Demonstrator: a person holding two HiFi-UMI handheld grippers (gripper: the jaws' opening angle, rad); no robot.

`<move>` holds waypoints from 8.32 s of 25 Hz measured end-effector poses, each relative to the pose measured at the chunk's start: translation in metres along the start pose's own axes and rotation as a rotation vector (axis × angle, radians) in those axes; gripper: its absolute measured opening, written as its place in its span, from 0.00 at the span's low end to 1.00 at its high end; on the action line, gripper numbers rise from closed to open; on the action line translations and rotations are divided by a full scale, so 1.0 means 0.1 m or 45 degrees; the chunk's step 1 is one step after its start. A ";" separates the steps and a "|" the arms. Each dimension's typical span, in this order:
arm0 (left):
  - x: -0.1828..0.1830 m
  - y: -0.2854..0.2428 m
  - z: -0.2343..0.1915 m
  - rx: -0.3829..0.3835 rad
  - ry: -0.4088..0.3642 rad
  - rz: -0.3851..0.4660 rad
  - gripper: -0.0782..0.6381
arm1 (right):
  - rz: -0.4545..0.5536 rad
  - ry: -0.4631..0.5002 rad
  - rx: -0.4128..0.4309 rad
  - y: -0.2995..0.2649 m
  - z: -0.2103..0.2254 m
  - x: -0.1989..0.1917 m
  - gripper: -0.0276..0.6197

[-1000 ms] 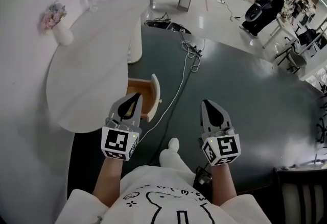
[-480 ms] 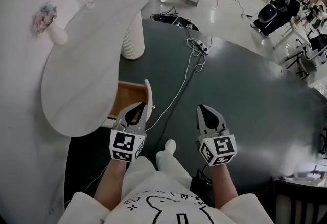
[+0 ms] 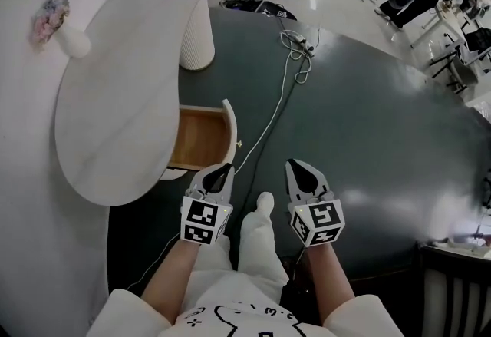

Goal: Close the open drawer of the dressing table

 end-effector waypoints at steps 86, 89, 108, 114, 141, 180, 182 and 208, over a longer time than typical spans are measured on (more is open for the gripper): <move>-0.03 1.24 -1.80 0.381 -0.034 0.204 0.13 | -0.219 0.097 0.648 -2.30 -1.89 -1.23 0.04; -0.06 1.25 -1.82 0.385 -0.034 0.204 0.13 | -0.210 0.088 0.666 -2.34 -1.98 -1.23 0.04; -0.12 1.22 -1.82 0.387 -0.049 0.193 0.13 | -0.182 0.056 0.717 -2.38 -2.19 -1.20 0.03; -0.13 1.17 -1.85 0.386 -0.044 0.185 0.13 | -0.187 0.063 0.745 -2.40 -2.19 -1.18 0.03; -0.20 1.18 -2.06 0.398 -0.071 0.136 0.13 | -0.022 -0.162 1.009 -2.70 -3.13 -1.13 0.04; 1.60 2.10 -1.33 0.430 -0.235 0.481 0.13 | 0.154 0.264 0.634 -0.65 -2.30 1.17 0.04; 1.71 2.17 -1.28 0.432 -0.249 0.514 0.13 | 0.204 0.278 0.597 -0.52 -2.25 1.35 0.04; 2.17 3.27 -0.59 0.298 -0.592 0.751 0.13 | 0.697 0.302 0.022 1.13 -2.19 2.51 0.04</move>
Point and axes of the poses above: the fingertips, and each gripper's own axes: y backward along the fingers, z to its right, x out of its top, the point moved 3 cm from there along y, backward along the fingers, and after that the axes turned 13 degrees about -x, right-handed, at the moved point
